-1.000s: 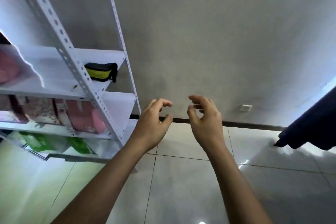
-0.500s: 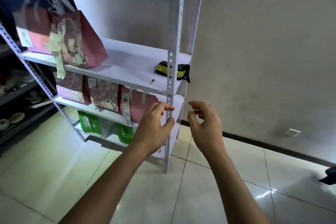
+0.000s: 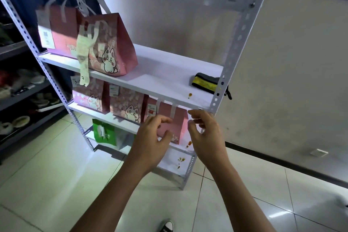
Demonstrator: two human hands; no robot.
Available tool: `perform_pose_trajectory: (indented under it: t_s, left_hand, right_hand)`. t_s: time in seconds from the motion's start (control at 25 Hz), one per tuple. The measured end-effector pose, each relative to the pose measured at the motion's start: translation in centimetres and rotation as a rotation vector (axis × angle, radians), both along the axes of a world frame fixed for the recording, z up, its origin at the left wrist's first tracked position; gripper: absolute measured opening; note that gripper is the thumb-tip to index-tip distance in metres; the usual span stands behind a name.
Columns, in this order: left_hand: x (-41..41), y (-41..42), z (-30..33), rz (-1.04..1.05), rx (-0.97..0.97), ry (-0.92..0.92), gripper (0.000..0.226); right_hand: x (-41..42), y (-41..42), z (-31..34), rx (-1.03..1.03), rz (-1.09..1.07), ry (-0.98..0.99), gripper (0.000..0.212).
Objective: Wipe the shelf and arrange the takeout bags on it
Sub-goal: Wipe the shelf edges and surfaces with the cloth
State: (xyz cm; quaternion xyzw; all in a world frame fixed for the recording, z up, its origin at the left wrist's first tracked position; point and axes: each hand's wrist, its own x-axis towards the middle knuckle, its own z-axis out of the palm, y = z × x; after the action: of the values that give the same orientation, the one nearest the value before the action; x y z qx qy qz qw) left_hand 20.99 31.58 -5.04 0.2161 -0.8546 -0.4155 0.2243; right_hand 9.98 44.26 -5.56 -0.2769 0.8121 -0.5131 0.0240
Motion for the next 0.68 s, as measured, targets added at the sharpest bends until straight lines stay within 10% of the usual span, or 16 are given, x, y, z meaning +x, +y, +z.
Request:
perform_pose_trajectory:
  t_s: [0.68]
  left_hand:
    - [-12.8,-15.6,0.1,-0.149,-0.041,-0.072,0.022]
  right_hand:
    - [-12.1,-15.9,-0.3,-0.039,-0.136,-0.045,0.026]
